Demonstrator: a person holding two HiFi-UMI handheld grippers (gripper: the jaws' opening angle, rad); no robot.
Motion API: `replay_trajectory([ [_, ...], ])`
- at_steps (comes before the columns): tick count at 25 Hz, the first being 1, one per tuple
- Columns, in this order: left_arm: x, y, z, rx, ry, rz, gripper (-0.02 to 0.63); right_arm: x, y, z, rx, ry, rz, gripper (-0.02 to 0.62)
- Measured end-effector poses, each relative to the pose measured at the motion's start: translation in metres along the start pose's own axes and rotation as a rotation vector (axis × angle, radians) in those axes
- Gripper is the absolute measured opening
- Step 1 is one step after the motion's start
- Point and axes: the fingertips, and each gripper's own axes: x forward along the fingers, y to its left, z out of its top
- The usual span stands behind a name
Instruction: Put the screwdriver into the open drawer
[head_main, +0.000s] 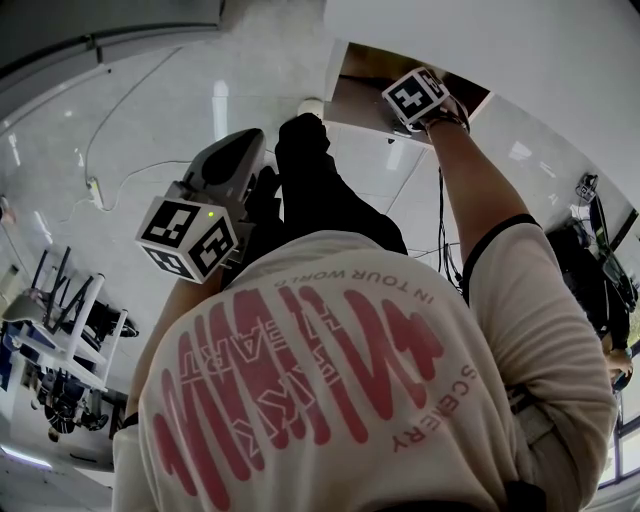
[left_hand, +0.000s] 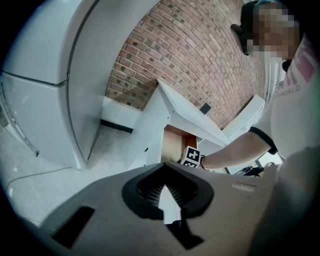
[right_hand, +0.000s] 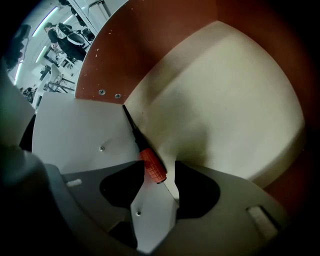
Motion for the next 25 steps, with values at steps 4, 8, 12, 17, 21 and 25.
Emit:
replay_trajectory([
  [4, -0.004, -0.001, 0.004, 0.012, -0.009, -0.006, 0.005, -0.004, 0.002, -0.004, 0.035, -0.001, -0.004, 0.198],
  [8, -0.01, -0.003, 0.013, 0.031, -0.034, -0.011, 0.005, -0.018, 0.002, -0.01, 0.136, -0.004, -0.018, 0.201],
  [12, -0.024, -0.016, 0.024, 0.063, -0.063, -0.027, 0.004, -0.051, 0.001, -0.014, 0.329, -0.092, -0.083, 0.196],
  [17, -0.042, -0.032, 0.045, 0.149, -0.126, -0.055, 0.005, -0.11, 0.0, -0.008, 0.666, -0.345, -0.17, 0.144],
  [21, -0.057, -0.042, 0.063, 0.202, -0.192, -0.09, 0.004, -0.167, 0.012, -0.01, 0.914, -0.533, -0.223, 0.041],
  [25, -0.08, -0.062, 0.071, 0.247, -0.233, -0.136, 0.005, -0.231, 0.036, -0.025, 1.15, -0.769, -0.258, 0.009],
])
